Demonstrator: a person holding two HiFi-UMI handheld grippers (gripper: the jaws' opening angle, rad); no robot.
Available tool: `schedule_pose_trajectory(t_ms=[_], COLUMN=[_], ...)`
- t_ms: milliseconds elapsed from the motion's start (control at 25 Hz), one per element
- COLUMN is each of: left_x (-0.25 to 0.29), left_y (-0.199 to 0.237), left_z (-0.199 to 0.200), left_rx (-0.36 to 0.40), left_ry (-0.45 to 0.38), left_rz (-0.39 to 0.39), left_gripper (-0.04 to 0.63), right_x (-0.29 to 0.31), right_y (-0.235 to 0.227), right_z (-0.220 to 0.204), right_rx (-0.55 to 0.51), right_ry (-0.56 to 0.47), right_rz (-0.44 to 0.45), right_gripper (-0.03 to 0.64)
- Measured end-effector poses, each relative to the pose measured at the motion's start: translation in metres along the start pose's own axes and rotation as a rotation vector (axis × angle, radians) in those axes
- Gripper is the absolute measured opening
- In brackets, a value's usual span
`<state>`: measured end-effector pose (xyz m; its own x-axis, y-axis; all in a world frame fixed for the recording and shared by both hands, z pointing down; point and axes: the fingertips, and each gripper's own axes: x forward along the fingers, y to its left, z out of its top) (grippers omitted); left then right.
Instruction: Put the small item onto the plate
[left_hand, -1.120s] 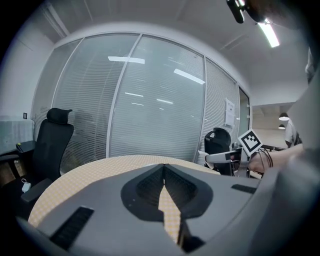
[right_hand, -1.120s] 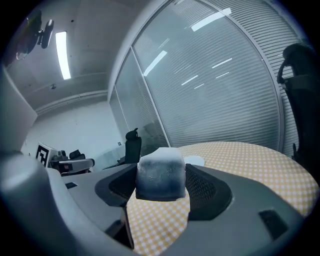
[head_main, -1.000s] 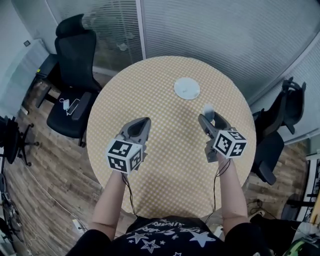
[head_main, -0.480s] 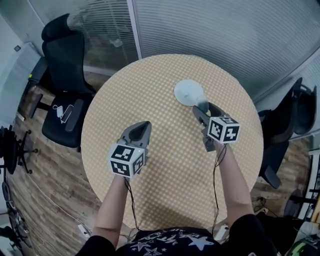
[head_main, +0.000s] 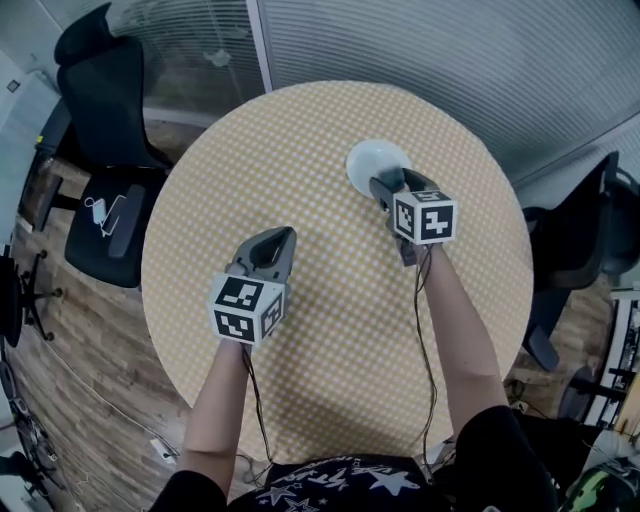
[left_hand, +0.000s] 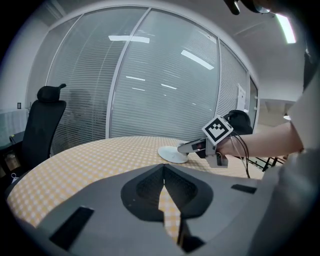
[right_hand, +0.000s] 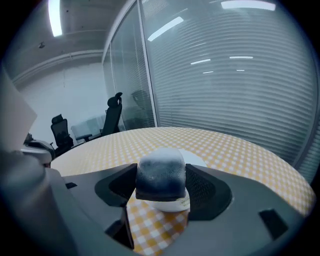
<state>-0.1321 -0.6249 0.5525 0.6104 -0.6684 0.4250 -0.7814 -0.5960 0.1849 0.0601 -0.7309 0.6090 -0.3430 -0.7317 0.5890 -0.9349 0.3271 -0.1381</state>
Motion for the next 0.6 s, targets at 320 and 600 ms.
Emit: schedule_pose_trajectory(t_ms=[320, 600], left_x=[0.004, 0.002], left_y=[0.005, 0.004], left_z=[-0.008, -0.012], left_rx=[-0.028, -0.047], left_ry=[0.000, 0.009], left_rz=[-0.013, -0.015], left_gripper=[0.008, 0.008], right_x=[0.036, 0.046], right_y=[-0.004, -0.005], right_z=[-0.011, -0.010], right_rx=[-0.126, -0.157], right_ry=[0.103, 0.136], right_rz=[-0.018, -0.024], right_gripper=[0.304, 0.302])
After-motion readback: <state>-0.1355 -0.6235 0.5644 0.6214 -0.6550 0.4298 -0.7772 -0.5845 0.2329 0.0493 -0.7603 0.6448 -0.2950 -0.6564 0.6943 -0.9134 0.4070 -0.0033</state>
